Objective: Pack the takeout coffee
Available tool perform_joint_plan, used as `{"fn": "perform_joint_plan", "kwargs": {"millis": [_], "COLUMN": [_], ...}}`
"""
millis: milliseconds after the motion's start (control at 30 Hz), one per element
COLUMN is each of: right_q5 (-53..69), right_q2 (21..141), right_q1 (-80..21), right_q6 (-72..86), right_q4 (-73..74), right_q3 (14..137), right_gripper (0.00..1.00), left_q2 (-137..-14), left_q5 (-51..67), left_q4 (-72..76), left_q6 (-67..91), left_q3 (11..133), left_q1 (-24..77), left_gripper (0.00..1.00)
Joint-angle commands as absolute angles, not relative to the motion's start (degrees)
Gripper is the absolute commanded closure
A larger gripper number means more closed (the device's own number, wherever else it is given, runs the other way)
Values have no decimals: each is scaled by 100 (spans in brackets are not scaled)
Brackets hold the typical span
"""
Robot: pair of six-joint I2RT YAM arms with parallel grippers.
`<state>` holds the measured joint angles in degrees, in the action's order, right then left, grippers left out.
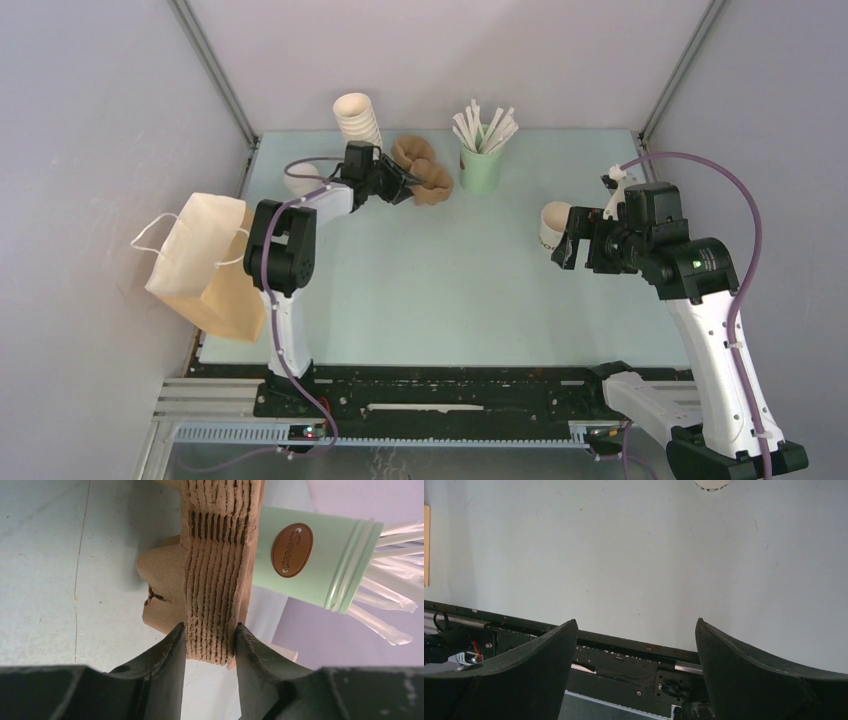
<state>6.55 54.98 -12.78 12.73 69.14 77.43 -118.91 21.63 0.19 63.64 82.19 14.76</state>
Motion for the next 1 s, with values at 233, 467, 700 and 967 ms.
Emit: {"fn": "perform_joint_plan", "kwargs": {"millis": [233,467,700,967], "right_q5": [720,812,853,852], "right_q2": [5430,5429,5398,5368], "right_q1": [-1252,-1257,-1257,-1207], "right_q6": [1221,1265,1283,1302], "right_q4": [6767,6738,6775,6802], "right_q3": [7774,7708,7708,7715], "right_gripper": [4,4,4,4], "left_q2": [-10955,-11173,-12497,-12911], "left_q5": [925,-467,-1314,-1053], "left_q4": [-1804,-3028,-4095,-3849], "left_q6": [4276,3264,3509,3869], "left_q3": [8708,10087,12010,12159], "left_q1": [1725,2478,2755,2769], "left_gripper": [22,22,39,45]}}
